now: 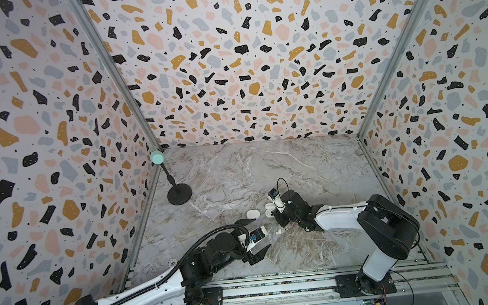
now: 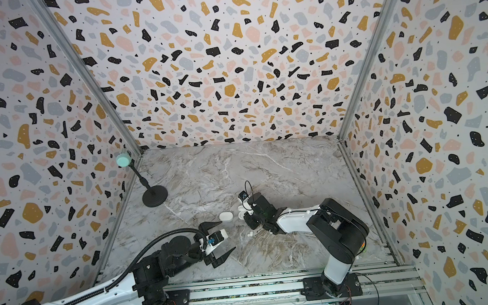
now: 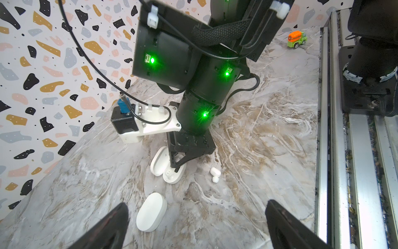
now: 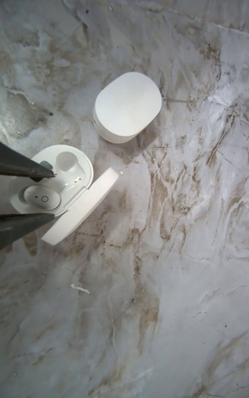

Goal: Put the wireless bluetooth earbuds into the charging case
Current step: 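Open the right gripper to release the earbud in the case, then lift the right gripper and swing it over the other white earbud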

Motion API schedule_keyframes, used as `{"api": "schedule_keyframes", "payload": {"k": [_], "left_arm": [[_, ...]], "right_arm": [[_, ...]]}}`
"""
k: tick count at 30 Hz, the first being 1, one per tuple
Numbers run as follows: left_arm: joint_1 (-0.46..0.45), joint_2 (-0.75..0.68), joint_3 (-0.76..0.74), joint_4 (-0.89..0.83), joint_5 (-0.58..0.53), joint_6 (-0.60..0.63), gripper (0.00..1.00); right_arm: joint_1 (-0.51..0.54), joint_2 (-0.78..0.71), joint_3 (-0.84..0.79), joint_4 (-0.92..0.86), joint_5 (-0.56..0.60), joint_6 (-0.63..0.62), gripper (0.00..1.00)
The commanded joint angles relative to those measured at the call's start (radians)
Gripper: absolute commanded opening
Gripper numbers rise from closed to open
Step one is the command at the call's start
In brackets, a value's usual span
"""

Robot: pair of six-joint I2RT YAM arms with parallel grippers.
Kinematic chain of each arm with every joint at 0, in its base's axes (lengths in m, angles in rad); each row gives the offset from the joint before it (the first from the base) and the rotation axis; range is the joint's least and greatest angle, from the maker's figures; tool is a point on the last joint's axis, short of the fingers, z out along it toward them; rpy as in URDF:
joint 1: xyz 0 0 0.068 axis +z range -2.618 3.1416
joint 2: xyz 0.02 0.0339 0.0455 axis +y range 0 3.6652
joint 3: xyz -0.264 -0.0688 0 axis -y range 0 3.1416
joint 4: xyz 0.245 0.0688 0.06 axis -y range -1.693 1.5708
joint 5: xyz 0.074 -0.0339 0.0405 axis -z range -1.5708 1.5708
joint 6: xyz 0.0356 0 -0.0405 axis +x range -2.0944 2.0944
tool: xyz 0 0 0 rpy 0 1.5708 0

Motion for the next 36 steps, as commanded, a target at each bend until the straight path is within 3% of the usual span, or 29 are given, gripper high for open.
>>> {"api": "schedule_keyframes", "payload": {"k": [1, 11, 20, 25, 29, 36], "left_arm": [[-0.005, -0.001, -0.007, 0.048, 0.013, 0.006, 1.00], [-0.005, 0.002, -0.007, 0.048, 0.013, 0.007, 1.00], [-0.005, -0.002, -0.007, 0.053, 0.018, -0.009, 1.00], [-0.005, -0.006, 0.007, 0.058, -0.007, -0.090, 1.00], [-0.005, 0.010, 0.090, -0.024, -0.092, -0.192, 1.00], [-0.005, 0.083, 0.163, -0.123, -0.085, -0.418, 1.00]], "right_arm": [[-0.003, -0.040, 0.021, -0.052, -0.012, 0.008, 0.32], [-0.003, -0.127, 0.011, -0.067, -0.039, 0.024, 0.39], [-0.005, -0.281, -0.039, -0.078, -0.095, 0.094, 0.59], [-0.005, -0.381, -0.107, -0.072, -0.132, 0.189, 0.71], [-0.005, -0.476, -0.197, -0.054, -0.130, 0.318, 0.98], [-0.005, -0.569, -0.268, -0.164, -0.117, 0.513, 1.00]]}}
